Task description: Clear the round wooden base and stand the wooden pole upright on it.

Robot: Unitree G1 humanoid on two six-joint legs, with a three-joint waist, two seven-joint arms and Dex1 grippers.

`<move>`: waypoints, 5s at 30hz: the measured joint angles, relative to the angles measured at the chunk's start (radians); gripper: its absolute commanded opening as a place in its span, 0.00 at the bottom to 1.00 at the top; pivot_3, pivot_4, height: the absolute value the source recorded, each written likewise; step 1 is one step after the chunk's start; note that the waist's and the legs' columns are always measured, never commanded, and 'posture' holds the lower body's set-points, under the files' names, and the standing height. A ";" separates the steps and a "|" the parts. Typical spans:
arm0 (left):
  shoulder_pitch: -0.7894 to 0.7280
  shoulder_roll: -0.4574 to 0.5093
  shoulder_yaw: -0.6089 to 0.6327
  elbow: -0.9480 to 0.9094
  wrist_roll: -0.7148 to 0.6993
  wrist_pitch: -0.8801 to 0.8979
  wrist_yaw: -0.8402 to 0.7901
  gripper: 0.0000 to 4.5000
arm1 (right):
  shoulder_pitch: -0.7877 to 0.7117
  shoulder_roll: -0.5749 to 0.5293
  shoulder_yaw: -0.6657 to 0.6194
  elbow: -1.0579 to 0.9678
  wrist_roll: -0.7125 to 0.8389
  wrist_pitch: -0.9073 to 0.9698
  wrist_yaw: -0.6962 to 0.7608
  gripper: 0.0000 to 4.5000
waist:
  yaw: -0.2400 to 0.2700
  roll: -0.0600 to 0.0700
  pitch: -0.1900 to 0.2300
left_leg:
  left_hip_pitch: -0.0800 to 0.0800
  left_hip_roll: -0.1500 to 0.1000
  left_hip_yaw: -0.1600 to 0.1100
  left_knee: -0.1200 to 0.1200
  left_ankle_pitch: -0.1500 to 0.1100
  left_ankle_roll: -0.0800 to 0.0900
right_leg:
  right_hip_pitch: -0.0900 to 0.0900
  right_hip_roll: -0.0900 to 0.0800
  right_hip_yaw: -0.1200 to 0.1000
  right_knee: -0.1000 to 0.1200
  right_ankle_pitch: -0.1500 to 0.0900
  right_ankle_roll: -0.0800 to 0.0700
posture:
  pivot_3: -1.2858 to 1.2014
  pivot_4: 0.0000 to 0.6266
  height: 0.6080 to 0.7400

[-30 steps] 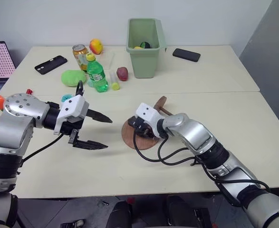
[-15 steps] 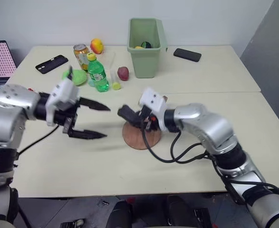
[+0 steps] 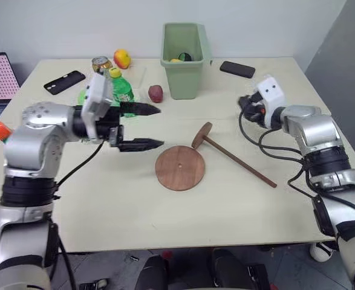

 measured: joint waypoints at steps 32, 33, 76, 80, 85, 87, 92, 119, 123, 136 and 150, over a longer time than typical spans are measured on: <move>0.070 0.131 -0.076 0.038 0.130 -0.147 -0.194 1.00 | 0.258 -0.180 0.185 -0.770 0.166 0.419 0.460 0.99 | -0.014 0.002 0.001 | 0.000 0.000 -0.002 0.002 -0.001 0.002 | 0.002 0.000 -0.001 0.001 0.000 0.000 | 0.52 0.24 1.00; 0.071 0.134 -0.077 0.038 0.135 -0.154 -0.199 1.00 | 0.239 -0.169 0.208 -0.762 0.152 0.444 0.443 0.99 | -0.013 0.002 0.001 | 0.000 0.000 -0.002 0.002 -0.001 0.002 | 0.001 0.000 -0.001 0.000 0.000 0.000 | 0.52 0.24 1.00; 0.266 0.202 0.132 -0.100 -0.049 0.029 -0.074 1.00 | 0.406 0.618 -0.103 -0.981 0.371 -0.007 0.090 0.05 | -0.011 0.001 0.000 | 0.001 0.001 -0.004 0.000 0.000 0.000 | 0.001 0.000 -0.003 0.001 0.000 0.000 | 0.52 0.24 1.00; 0.293 0.225 0.132 -0.099 -0.051 0.028 -0.094 1.00 | 0.467 0.631 -0.061 -0.885 0.330 -0.194 0.100 0.05 | -0.012 0.001 0.000 | 0.002 0.001 -0.004 0.000 0.000 -0.001 | 0.001 0.000 -0.003 0.002 0.000 0.000 | 0.52 0.24 1.00; 0.301 0.236 0.132 -0.098 -0.050 0.023 -0.113 1.00 | 0.478 0.629 -0.030 -0.768 0.281 -0.367 0.111 0.05 | -0.014 0.001 0.000 | 0.002 0.001 -0.004 0.000 0.000 -0.001 | 0.001 0.001 -0.003 0.002 0.000 0.000 | 0.52 0.24 1.00; 0.301 0.241 0.131 -0.097 -0.048 0.021 -0.119 1.00 | 0.478 0.629 -0.021 -0.710 0.257 -0.426 0.111 0.05 | -0.014 0.001 0.000 | 0.002 0.001 -0.004 -0.001 0.000 -0.001 | 0.001 0.001 -0.003 0.002 0.000 0.000 | 0.52 0.24 1.00; 0.302 0.245 0.128 -0.094 -0.043 0.017 -0.138 1.00 | 0.482 0.631 0.013 -0.594 0.214 -0.560 0.115 0.05 | -0.014 0.001 0.000 | 0.002 0.001 -0.004 0.000 0.000 -0.001 | 0.001 0.001 -0.003 0.001 0.000 0.000 | 0.52 0.24 1.00; 0.253 0.254 0.078 -0.079 -0.006 0.000 -0.183 1.00 | 0.622 0.565 0.075 -0.484 0.154 -0.873 0.111 0.05 | 0.008 0.001 -0.001 | 0.017 0.001 -0.003 -0.002 -0.002 0.003 | 0.016 0.001 -0.002 -0.002 0.000 0.000 | 0.52 0.24 1.00; 0.248 0.254 0.070 -0.076 -0.004 0.000 -0.185 1.00 | 0.617 0.563 0.079 -0.483 0.154 -0.872 0.110 0.05 | 0.013 0.000 -0.001 | 0.019 0.001 -0.003 -0.005 -0.002 0.003 | 0.018 0.001 -0.002 -0.002 0.000 0.000 | 0.52 0.24 1.00; 0.237 0.254 0.061 -0.073 -0.004 0.000 -0.184 1.00 | 0.664 0.508 0.094 -0.468 0.138 -0.741 0.120 0.51 | 0.013 0.000 0.000 | 0.017 0.001 -0.002 -0.010 -0.001 0.001 | 0.013 0.001 0.000 -0.002 0.000 0.000 | 0.52 0.24 1.00; 0.225 0.249 0.058 -0.070 -0.006 0.002 -0.184 1.00 | 0.717 0.278 0.019 -0.811 0.232 -0.501 0.191 0.97 | 0.020 0.000 0.000 | 0.016 0.001 -0.002 -0.011 0.000 0.000 | 0.012 0.000 -0.001 -0.004 0.000 0.000 | 0.52 0.24 1.00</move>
